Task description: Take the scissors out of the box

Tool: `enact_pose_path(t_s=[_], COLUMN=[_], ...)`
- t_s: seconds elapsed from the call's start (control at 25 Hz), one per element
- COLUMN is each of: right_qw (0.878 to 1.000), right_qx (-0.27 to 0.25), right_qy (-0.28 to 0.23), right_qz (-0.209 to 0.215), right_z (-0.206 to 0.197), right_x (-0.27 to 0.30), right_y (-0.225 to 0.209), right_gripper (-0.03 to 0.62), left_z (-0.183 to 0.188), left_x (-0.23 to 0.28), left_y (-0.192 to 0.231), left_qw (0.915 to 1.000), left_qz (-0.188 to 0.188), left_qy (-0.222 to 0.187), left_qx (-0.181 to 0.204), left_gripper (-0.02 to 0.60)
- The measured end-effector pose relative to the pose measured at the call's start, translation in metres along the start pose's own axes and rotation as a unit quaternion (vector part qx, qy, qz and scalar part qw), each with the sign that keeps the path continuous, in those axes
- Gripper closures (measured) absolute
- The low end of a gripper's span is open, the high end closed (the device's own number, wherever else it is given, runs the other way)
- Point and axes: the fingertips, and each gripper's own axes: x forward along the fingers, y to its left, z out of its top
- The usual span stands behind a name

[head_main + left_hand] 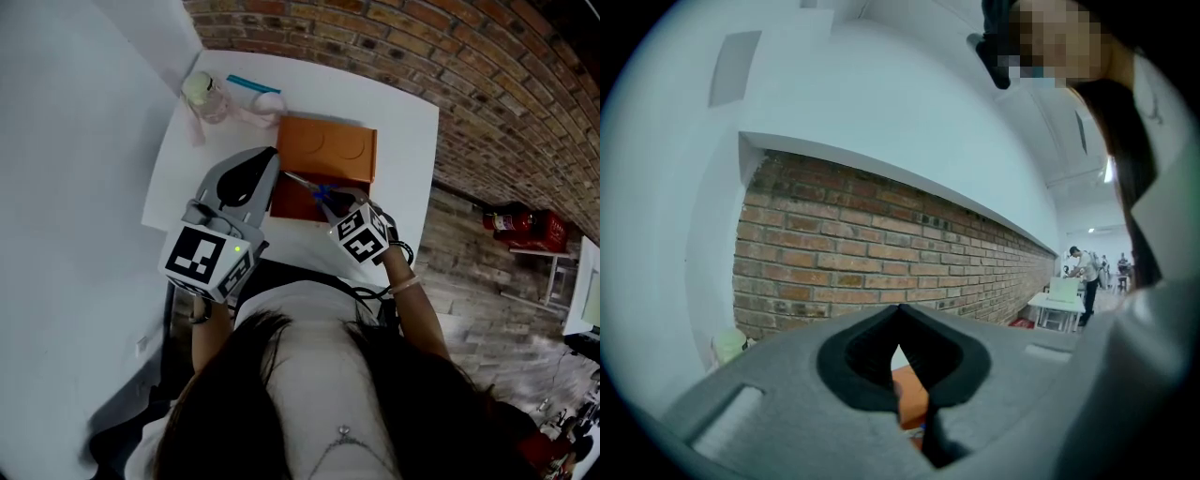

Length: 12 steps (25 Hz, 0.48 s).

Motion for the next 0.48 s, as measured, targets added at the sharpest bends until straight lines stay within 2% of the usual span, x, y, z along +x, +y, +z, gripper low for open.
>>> enact_pose_path(t_s=[0.48], right_qw=[0.999], right_qx=[0.025], right_qy=[-0.037], right_qz=[-0.02], right_z=[0.007], right_x=[-0.02], right_y=[0.003], right_gripper=[0.496], left_z=[0.007], left_x=[-0.013], left_y=[-0.024], left_qw=[0.9999], left_qz=[-0.003], left_qy=[-0.001], left_qx=[0.013], left_gripper=[0.581])
